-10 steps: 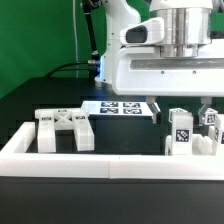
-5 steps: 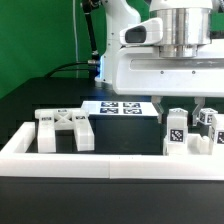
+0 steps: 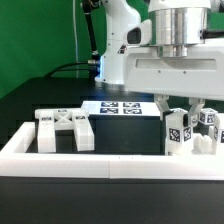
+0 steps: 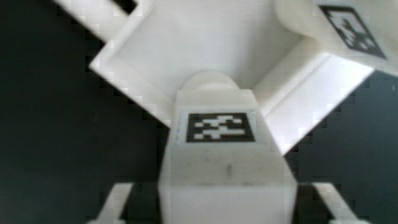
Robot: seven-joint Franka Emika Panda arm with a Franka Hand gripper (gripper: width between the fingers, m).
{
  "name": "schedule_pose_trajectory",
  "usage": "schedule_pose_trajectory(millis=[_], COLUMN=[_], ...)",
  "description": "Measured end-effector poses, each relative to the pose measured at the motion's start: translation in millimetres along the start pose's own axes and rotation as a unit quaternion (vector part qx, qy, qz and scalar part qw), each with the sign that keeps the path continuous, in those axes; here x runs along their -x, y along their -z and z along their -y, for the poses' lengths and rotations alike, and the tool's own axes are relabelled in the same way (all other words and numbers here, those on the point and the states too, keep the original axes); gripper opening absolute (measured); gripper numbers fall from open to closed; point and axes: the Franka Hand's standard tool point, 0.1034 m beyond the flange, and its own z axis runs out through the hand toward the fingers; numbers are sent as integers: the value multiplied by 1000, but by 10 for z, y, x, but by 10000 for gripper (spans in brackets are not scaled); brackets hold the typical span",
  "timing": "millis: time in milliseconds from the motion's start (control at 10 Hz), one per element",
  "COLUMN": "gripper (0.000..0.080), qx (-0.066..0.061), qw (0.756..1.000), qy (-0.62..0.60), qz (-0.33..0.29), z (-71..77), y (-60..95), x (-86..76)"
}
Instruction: Assemble chair
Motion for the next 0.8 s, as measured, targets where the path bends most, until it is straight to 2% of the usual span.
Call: schedule_pose_trajectory(millis=[200, 400, 800], gripper=[291, 291, 291], qx=[0, -4, -9], qw=[994, 969, 879], qy=[-112, -248, -476], qz=[2, 11, 21], z=[5, 17, 47], y=[-5, -14, -25], x=[22, 56, 75])
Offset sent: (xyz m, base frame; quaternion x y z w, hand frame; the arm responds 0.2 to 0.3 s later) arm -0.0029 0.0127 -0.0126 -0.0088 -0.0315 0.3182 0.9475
